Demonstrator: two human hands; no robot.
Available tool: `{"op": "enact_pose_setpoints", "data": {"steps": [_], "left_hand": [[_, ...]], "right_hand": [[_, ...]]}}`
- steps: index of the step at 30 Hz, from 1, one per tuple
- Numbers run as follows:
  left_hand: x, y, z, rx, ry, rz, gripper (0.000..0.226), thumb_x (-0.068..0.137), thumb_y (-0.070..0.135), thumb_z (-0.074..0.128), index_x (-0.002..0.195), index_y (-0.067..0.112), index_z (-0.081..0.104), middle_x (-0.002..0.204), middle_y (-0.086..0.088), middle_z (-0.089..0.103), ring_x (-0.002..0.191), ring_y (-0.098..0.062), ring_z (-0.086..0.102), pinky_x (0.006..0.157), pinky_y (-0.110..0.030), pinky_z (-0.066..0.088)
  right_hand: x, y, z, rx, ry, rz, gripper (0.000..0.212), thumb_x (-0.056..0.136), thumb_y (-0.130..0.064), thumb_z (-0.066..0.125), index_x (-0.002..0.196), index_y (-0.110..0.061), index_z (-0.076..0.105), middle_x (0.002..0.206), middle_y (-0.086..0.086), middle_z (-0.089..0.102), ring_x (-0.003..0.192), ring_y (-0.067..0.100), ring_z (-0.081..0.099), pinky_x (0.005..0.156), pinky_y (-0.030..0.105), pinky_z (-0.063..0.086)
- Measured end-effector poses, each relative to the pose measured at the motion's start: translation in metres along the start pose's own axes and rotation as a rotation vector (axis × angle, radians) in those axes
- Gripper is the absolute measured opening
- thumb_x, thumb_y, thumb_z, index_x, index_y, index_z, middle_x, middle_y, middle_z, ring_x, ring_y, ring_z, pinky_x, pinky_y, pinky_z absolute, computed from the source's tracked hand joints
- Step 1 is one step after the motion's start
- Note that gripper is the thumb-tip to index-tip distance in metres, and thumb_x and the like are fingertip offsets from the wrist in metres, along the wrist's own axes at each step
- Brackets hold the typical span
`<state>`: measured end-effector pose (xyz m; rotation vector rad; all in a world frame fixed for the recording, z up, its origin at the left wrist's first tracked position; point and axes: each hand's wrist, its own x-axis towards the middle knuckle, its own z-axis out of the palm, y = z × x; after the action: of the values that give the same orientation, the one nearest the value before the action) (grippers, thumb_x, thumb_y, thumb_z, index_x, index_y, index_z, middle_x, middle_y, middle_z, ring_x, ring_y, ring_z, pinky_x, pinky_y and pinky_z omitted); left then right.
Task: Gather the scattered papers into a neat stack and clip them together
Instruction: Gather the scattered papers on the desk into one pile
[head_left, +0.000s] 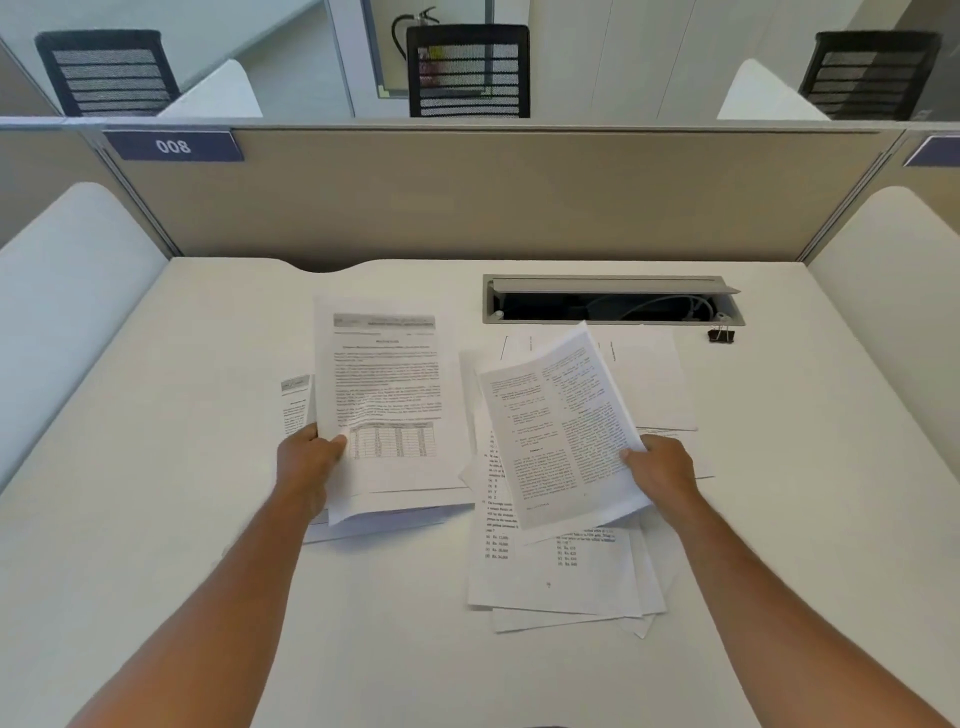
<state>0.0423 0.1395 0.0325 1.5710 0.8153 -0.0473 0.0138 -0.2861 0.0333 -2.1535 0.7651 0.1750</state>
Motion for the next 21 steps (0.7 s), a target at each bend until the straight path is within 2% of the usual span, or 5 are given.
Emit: {"op": "enact_pose_setpoints", "data": {"steps": [5,8,12,17,21], "left_hand": [[-0.004,0.020,0.007,-0.134,-0.053,-0.002,0.040,0.092,-0.008,0.060,0.129,0.005,0.066,0.122,-0.012,0.071,0.109,-0.035,0.067,0.096,-0.045,0.053],[-0.011,0.027,0.016,-0.167,-0.167,-0.008,0.039,0.092,-0.009,0.061,0.128,0.005,0.067,0.123,-0.011,0.072,0.113,-0.034,0.068,0.101,-0.052,0.052],[-0.020,0.039,0.027,-0.273,-0.265,0.029,0.039,0.091,-0.013,0.059,0.123,0.007,0.069,0.121,-0.007,0.074,0.109,-0.026,0.070,0.096,-0.042,0.055],[-0.037,0.038,0.046,-0.019,-0.336,0.117,0.038,0.084,-0.007,0.070,0.119,0.007,0.072,0.115,-0.007,0.077,0.108,-0.030,0.070,0.099,-0.046,0.053],[-0.056,0.020,0.062,0.100,-0.358,0.096,0.030,0.084,-0.004,0.069,0.112,0.007,0.073,0.110,-0.008,0.078,0.102,-0.034,0.072,0.093,-0.053,0.057]], "right_hand": [[-0.004,-0.001,-0.003,0.246,0.018,-0.019,0.018,0.090,-0.016,0.068,0.104,-0.011,0.078,0.099,0.004,0.075,0.094,0.026,0.069,0.083,0.033,0.055],[-0.009,-0.003,0.002,0.332,-0.005,-0.027,0.007,0.089,-0.019,0.070,0.087,-0.019,0.077,0.095,0.001,0.076,0.094,0.026,0.071,0.087,0.039,0.059],[-0.024,-0.013,0.008,0.478,-0.061,-0.047,0.012,0.091,-0.014,0.069,0.086,-0.023,0.074,0.092,-0.002,0.075,0.093,0.024,0.071,0.082,0.034,0.059],[-0.043,-0.024,0.023,0.619,-0.187,-0.017,0.020,0.092,-0.012,0.069,0.111,-0.010,0.076,0.105,0.004,0.078,0.098,0.025,0.074,0.090,0.040,0.060],[-0.056,-0.030,0.033,0.691,-0.251,-0.022,0.015,0.091,-0.011,0.070,0.103,-0.014,0.078,0.101,0.003,0.080,0.097,0.024,0.075,0.091,0.044,0.060]]}}
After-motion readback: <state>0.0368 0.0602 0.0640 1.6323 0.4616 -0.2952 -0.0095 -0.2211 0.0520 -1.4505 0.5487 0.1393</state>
